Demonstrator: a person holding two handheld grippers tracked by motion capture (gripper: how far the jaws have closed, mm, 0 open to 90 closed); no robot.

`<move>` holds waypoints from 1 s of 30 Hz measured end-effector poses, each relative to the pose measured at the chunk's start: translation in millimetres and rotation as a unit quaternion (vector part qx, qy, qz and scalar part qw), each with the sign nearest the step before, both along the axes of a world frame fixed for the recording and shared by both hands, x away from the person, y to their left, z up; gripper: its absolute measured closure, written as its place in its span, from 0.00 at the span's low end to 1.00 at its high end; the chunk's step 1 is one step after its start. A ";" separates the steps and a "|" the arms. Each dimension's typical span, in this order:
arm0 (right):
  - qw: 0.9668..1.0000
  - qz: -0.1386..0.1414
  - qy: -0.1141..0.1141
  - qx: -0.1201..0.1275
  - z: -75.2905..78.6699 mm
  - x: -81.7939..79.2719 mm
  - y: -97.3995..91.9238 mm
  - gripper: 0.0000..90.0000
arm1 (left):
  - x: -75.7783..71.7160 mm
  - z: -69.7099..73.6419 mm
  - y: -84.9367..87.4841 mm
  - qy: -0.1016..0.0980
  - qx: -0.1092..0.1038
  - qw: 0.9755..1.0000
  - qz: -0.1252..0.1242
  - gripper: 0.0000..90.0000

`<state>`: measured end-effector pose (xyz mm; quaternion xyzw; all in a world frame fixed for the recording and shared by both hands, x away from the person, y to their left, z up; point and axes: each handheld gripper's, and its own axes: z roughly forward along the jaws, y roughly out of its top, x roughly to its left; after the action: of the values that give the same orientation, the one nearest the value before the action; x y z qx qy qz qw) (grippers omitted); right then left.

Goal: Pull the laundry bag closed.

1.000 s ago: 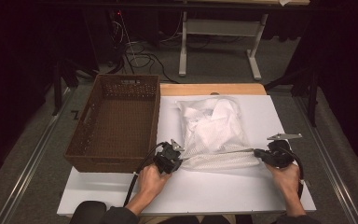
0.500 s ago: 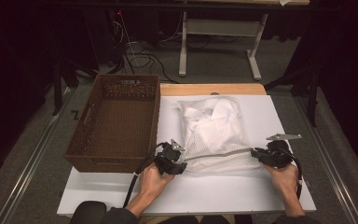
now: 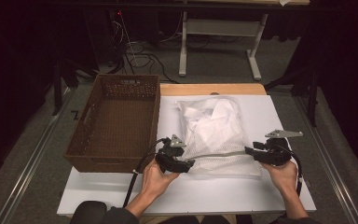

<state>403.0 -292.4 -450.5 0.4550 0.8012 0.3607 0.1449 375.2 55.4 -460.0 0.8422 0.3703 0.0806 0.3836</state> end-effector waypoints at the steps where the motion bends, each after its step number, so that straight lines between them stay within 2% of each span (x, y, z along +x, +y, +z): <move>1: 1.000 0.007 0.002 -0.005 0.3 0.0 2.2 0.58 | 0.1 1.8 -1.5 -0.002 0.001 1.000 -0.003 0.46; 3: 1.000 0.017 0.007 -0.010 1.2 -1.3 6.0 0.58 | -0.2 5.1 -3.7 -0.003 0.004 1.000 -0.009 0.46; 11: 0.998 0.054 0.003 0.009 5.2 -16.1 21.4 0.56 | -9.0 8.7 -9.5 0.000 0.010 0.999 -0.032 0.46; 17: 0.998 0.065 -0.008 0.013 4.6 -27.8 36.8 0.53 | -16.5 9.3 -11.5 -0.001 0.011 0.999 -0.039 0.47; 19: 0.998 0.069 -0.005 0.010 2.6 -31.4 43.5 0.51 | -19.3 9.0 -11.2 0.000 0.009 0.999 -0.042 0.47; 22: 0.996 0.085 0.000 0.003 -2.0 -34.2 51.2 0.51 | -22.4 6.1 -10.4 0.001 0.010 0.999 -0.043 0.47; 30: 0.995 0.103 0.007 -0.002 -16.3 -40.4 62.5 0.52 | -23.5 -7.6 -6.9 0.015 0.007 0.999 -0.041 0.47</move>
<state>362.6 -229.9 -466.8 0.3722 0.8454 0.3691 0.1026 351.7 48.6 -467.6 0.8606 0.3405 0.0545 0.3748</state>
